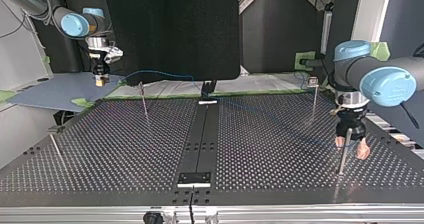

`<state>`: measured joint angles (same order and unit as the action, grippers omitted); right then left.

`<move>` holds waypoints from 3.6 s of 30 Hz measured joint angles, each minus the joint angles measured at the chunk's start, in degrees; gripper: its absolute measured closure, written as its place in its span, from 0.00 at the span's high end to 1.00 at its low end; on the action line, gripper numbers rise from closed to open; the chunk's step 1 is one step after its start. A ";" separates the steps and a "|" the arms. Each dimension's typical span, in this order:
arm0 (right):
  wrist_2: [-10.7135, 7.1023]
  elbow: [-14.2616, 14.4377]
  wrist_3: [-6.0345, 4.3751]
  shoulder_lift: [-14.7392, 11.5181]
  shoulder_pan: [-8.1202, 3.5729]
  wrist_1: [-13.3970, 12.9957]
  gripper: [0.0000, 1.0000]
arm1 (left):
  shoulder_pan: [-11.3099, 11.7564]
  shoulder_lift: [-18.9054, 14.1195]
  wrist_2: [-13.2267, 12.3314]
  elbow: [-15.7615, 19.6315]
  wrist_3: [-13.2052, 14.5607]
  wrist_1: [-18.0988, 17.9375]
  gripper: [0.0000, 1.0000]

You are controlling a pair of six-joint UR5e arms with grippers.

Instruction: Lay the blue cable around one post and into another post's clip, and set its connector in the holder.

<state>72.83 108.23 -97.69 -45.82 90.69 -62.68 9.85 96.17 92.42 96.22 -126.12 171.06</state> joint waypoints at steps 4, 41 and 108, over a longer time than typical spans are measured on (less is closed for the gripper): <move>-0.69 -0.05 -0.40 0.04 -0.04 -0.37 0.00 | -0.32 -0.02 0.01 0.00 -0.06 0.53 1.00; -0.85 -0.08 -0.59 0.03 0.43 2.30 0.00 | 0.68 -4.01 1.74 5.67 -17.54 -2.54 1.00; -0.84 -0.43 -0.59 -0.01 2.23 2.12 0.00 | 1.58 -6.16 1.90 4.30 -11.24 -12.48 0.09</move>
<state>71.99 107.80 -98.28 -45.83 92.92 -60.57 11.43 90.01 94.32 100.52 -137.36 158.58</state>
